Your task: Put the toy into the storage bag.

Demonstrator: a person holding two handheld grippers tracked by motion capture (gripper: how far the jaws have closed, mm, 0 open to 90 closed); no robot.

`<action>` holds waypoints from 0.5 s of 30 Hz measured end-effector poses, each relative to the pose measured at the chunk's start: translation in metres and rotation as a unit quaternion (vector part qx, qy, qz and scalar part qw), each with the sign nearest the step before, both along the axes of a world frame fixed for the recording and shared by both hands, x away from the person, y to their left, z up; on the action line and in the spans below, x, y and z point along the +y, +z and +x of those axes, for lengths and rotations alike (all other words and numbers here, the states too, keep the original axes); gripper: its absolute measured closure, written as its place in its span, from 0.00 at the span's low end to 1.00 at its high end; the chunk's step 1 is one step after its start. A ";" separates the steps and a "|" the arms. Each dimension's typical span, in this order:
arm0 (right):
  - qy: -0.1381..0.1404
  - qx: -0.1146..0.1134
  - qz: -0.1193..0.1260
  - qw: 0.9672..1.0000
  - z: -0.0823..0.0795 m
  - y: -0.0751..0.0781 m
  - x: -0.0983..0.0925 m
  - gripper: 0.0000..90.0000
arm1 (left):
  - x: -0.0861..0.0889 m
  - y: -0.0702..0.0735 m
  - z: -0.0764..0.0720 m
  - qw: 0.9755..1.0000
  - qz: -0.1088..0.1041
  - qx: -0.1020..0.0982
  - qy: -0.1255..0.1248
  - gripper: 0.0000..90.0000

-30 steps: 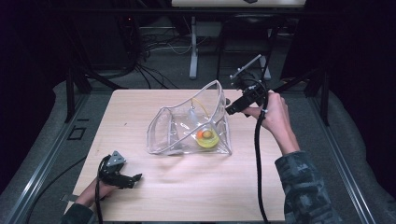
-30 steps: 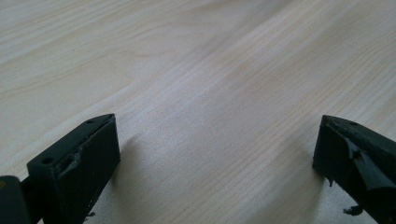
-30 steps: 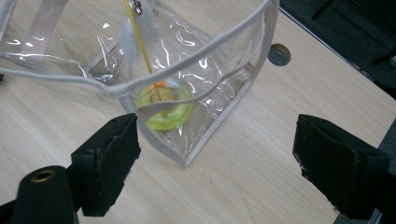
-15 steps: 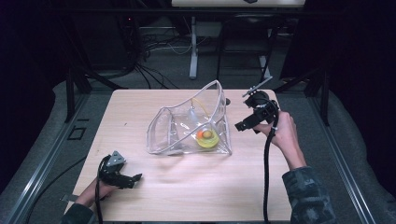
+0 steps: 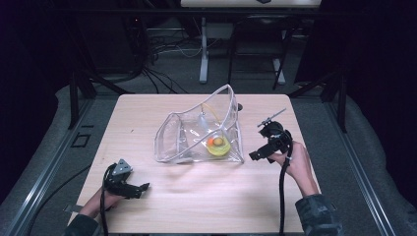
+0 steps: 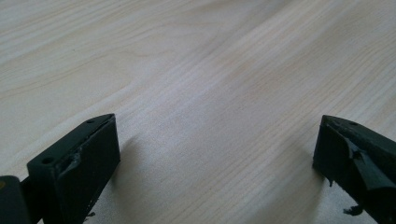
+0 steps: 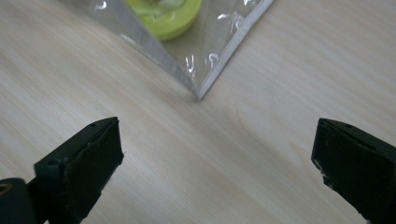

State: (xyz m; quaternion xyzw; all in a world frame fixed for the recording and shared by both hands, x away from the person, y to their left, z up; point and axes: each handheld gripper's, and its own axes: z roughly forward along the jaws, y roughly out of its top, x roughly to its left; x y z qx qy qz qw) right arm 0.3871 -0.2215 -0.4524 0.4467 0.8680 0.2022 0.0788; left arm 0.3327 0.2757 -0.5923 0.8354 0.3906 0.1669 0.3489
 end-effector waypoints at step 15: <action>-0.048 -0.023 -0.003 0.999 -0.041 -0.057 -0.021 0.05 | 0.000 0.000 0.000 1.000 0.000 0.002 0.000 0.00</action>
